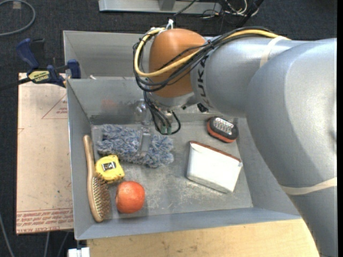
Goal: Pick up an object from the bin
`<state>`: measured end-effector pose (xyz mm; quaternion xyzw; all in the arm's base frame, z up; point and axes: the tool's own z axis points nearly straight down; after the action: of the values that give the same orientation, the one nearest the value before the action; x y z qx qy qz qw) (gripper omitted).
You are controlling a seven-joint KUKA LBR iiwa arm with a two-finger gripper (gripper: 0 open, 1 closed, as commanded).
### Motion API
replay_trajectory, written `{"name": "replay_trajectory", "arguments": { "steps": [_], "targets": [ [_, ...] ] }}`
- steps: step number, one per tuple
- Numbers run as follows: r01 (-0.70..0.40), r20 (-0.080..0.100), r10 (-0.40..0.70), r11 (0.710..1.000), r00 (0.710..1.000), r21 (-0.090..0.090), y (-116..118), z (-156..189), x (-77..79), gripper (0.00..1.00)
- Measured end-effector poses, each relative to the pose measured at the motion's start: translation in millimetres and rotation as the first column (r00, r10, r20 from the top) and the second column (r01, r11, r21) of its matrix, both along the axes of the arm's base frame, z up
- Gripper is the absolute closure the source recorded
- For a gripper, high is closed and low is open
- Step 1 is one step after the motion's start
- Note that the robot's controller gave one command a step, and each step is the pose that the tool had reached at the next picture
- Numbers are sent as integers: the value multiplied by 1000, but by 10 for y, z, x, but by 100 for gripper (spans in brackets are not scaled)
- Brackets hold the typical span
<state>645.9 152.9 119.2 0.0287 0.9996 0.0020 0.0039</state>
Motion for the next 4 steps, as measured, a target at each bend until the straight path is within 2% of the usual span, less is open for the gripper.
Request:
{"name": "replay_trajectory", "arguments": {
  "steps": [1, 2, 3, 4],
  "targets": [
    [13, -9, -13, 1000, 1000, -3, -118, -294, -149, 0],
    [-283, 5, 283, 959, 959, -2, 26, -437, -335, 100],
    [-282, 5, 282, 959, 959, -1, 25, -437, -335, 100],
    [-280, -6, 280, 960, 960, -1, 16, -143, -363, 100]
  ]
}}
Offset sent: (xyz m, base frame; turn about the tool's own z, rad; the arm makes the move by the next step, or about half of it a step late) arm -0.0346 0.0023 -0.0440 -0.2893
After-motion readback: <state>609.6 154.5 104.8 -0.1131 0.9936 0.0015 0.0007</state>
